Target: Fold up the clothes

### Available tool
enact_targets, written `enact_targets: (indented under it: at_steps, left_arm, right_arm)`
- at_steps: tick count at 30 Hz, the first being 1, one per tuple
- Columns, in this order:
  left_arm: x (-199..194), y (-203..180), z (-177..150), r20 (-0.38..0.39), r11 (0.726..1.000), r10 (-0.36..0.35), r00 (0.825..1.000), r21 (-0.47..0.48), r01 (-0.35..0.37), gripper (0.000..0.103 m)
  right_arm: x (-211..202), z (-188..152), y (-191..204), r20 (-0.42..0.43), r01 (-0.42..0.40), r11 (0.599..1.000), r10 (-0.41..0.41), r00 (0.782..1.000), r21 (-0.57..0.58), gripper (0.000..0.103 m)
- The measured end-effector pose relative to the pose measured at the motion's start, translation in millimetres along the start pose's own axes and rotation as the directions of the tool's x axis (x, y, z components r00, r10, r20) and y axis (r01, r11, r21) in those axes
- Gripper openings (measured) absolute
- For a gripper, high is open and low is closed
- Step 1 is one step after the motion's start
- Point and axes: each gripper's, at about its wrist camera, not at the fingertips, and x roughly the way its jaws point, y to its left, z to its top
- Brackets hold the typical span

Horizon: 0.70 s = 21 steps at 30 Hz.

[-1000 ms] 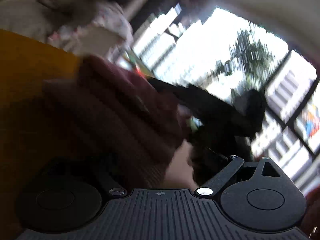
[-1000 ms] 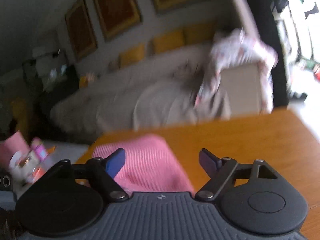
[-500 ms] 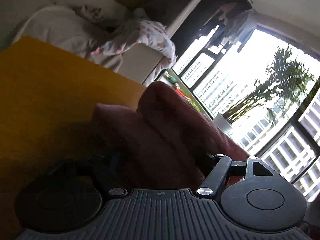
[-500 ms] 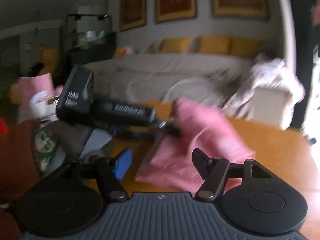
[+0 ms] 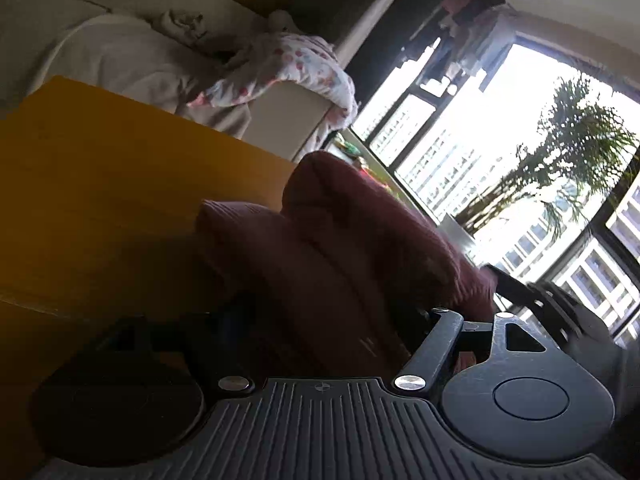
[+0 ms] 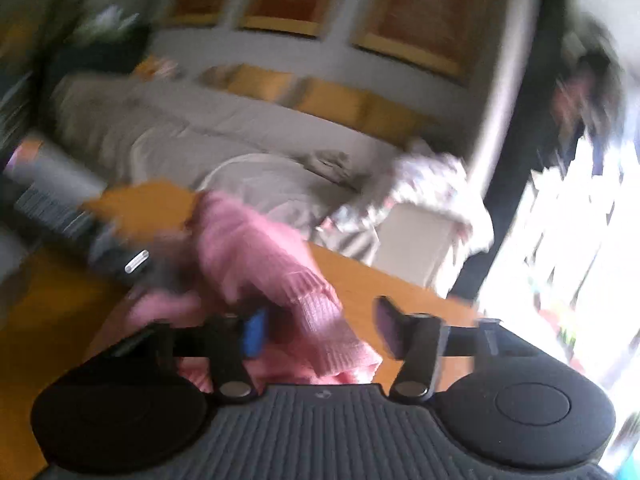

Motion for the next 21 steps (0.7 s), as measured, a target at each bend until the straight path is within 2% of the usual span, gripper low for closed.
enact_targets:
  at_steps: [2,5,6,7,8,9,11,14,15,16,18,19,21]
  left_arm:
    - [0.2,-1.2,-0.9,-0.004,1.000,-0.001,1.000,0.007,0.001,0.072]
    - [0.5,-0.5,-0.2,-0.005,1.000,-0.001,1.000,0.000,0.001,0.072]
    - [0.6,-0.1,0.2,-0.005,1.000,-0.001,1.000,-0.004,0.001,0.073]
    - [0.8,0.3,0.4,-0.006,1.000,-0.001,1.000,-0.006,0.001,0.074]
    - [0.7,0.3,0.5,-0.005,1.000,0.001,1.000,-0.007,-0.001,0.075]
    - [0.5,0.1,0.5,-0.004,1.000,0.003,1.000,-0.008,-0.003,0.076]
    - [0.1,0.2,0.5,-0.003,1.000,0.004,1.000,-0.011,-0.004,0.077]
    - [0.1,0.1,0.4,-0.003,1.000,0.005,1.000,-0.016,-0.005,0.077]
    - [0.2,-0.1,0.4,-0.004,1.000,0.006,1.000,-0.017,-0.006,0.078]
    - [0.3,-0.2,0.4,-0.005,1.000,0.006,1.000,-0.018,-0.006,0.078]
    - [-0.1,-0.1,0.6,-0.005,1.000,0.005,1.000,-0.021,-0.005,0.079]
    - [-0.1,0.7,0.7,-0.005,1.000,0.004,1.000,-0.026,-0.004,0.080]
    - [0.1,2.2,0.9,-0.006,0.999,0.002,1.000,-0.033,-0.002,0.080]
  right_arm:
    - [8.1,1.8,-18.2,-0.009,-0.050,0.987,0.052,0.999,0.154,0.044]
    - [11.0,0.0,-49.0,0.032,-0.160,0.914,0.160,0.987,0.373,0.045]
    - [10.5,-1.2,-48.7,0.031,-0.150,0.918,0.149,0.988,0.367,0.045]
    - [9.4,-2.8,-45.8,0.025,-0.131,0.932,0.130,0.991,0.339,0.052]
    - [10.3,-4.5,-38.3,0.010,-0.111,0.959,0.113,0.994,0.261,0.059]
    - [10.6,-8.0,-27.0,-0.015,-0.096,0.983,0.099,0.995,0.154,0.062]
    - [5.8,-13.2,-9.4,-0.032,-0.096,0.995,0.098,0.995,0.041,0.064]
    - [-5.3,-10.8,4.3,0.015,-0.050,0.999,0.051,0.999,-0.012,0.063]
    - [-4.9,-5.1,-1.1,0.040,-0.026,0.999,0.025,0.999,0.038,0.059]
    - [-6.5,2.1,-14.3,0.067,-0.022,0.989,0.013,0.998,0.147,0.053]
    - [-12.9,16.9,-48.5,0.130,-0.042,0.924,-0.008,0.991,0.380,0.051]
    - [-19.6,22.8,-59.9,0.159,-0.040,0.901,-0.032,0.987,0.432,0.051]
    - [-29.4,34.7,-66.5,0.189,-0.026,0.913,-0.056,0.980,0.407,0.051]
